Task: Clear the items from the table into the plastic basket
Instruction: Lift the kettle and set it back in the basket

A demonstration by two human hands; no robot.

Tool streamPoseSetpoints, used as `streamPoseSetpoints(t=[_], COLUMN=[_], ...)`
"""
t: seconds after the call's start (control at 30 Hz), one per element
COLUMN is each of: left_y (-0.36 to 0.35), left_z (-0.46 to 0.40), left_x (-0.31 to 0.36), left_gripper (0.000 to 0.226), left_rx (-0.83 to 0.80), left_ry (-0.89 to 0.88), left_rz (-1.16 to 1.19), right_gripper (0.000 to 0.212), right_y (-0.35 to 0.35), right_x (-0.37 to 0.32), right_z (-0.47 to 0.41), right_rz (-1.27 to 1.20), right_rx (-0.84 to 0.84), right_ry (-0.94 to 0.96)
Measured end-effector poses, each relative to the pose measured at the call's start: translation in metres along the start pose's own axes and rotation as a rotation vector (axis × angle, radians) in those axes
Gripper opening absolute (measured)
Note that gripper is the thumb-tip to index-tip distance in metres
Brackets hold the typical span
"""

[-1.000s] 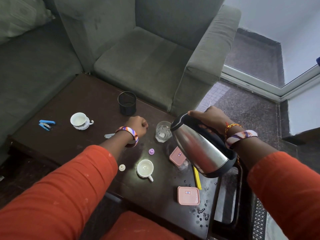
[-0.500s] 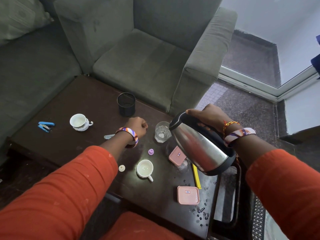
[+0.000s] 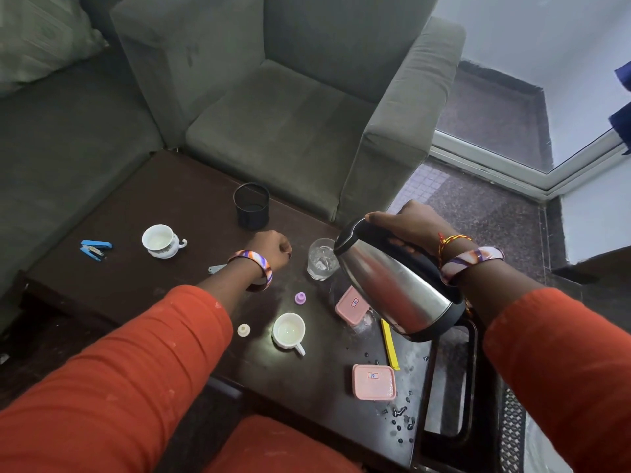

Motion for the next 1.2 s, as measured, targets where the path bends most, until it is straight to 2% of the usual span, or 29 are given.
streamPoseSetpoints(t=[0.23,0.43,0.57,0.87,1.0,1.2], left_y=[0.005,0.004,0.003,-0.008,-0.027,-0.081], left_z=[0.004,0.006,0.009,0.011,0.014,0.032], left_x=[0.0,0.01,0.017,0.048,0.083,0.16], left_gripper=[0.023,0.023,0.023,0.023,0.023,0.025], left_rx=[0.007,0.006,0.007,-0.023,-0.049,-0.124], left_ry=[0.002,-0.024,-0.035,-0.103,-0.165,-0.311], left_rz=[-0.004,-0.018,-0.037,-0.13,-0.19,-0.226], right_gripper=[0.053,0.054,0.054,0.051,0.037,0.033], right_y=[0.002,0.011,0.014,0.003,0.007,0.024], right_x=[0.002,0.019,0.044,0.105,0.142,0.209], right_z=[0.007,0.02,0.032,0.063,0.092,0.15], right_rz=[-0.016,-0.13,-0.335,-0.991,-1.123,-1.278], right_rx=[0.019,0.067,0.087,0.139,0.276,0.428], right_ry=[0.005,-0.028,-0.069,-0.133,-0.162,-0.213])
Point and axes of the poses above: each hand's wrist, its own z-axis away from the middle knuckle, its own y-axis out of the back of the hand, x = y × z, the point moved 9 cm from there along -z, towards the middle knuckle, and after that the axes turned 2 degrees about y, right-handed, at the moved point
